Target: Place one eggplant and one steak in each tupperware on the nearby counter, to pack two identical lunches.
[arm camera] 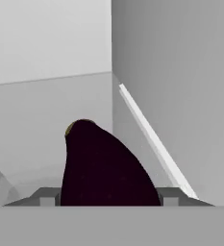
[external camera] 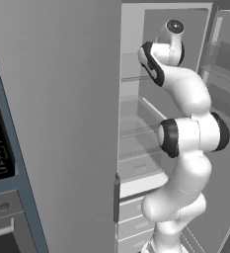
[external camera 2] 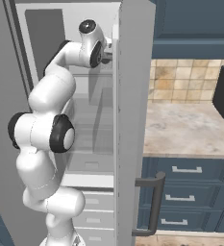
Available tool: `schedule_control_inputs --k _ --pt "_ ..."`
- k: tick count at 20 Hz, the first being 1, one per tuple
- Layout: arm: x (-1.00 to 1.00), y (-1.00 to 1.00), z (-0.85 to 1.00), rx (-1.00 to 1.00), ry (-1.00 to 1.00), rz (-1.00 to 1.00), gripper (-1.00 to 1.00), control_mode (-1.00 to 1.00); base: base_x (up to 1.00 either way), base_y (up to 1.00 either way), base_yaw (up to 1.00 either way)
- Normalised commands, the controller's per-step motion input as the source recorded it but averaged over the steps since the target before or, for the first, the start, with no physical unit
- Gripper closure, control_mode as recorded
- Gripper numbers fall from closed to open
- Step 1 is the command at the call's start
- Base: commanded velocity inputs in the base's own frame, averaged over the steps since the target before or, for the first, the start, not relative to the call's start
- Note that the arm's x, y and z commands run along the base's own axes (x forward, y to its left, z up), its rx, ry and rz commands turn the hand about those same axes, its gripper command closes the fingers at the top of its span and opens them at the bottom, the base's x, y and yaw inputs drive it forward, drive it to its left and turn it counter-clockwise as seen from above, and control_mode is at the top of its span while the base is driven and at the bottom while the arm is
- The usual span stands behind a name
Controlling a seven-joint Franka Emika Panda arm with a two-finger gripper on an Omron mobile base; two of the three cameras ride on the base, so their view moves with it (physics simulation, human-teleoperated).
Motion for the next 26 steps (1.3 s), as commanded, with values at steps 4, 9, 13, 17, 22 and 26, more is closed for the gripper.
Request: schedule_control_inputs --k 4,9,13,17,22,26 --pt "-1.00 0.65 0.06 0.00 -0.08 0.00 1.00 -1.00 0.00 0.00 0.00" --pt "-1.00 0.38 -0.07 0.02 0.00 0.00 1.00 -1.00 0.00 0.00 0.00" --pt "-1.00 0.29 -0.27 0.04 0.03 0.00 1.00 -1.00 0.00 0.00 0.00" --pt "-1.00 0.30 -0.63 0.03 0.20 0.00 1.00 -1.00 0.00 0.00 0.00" --pt "-1.00 0.31 -0.77 0.03 0.23 0.00 1.00 -1.00 0.00 0.00 0.00" --pt "-1.00 0.31 -0.80 0.03 0.24 0.00 1.00 -1.00 0.00 0.00 0.00"
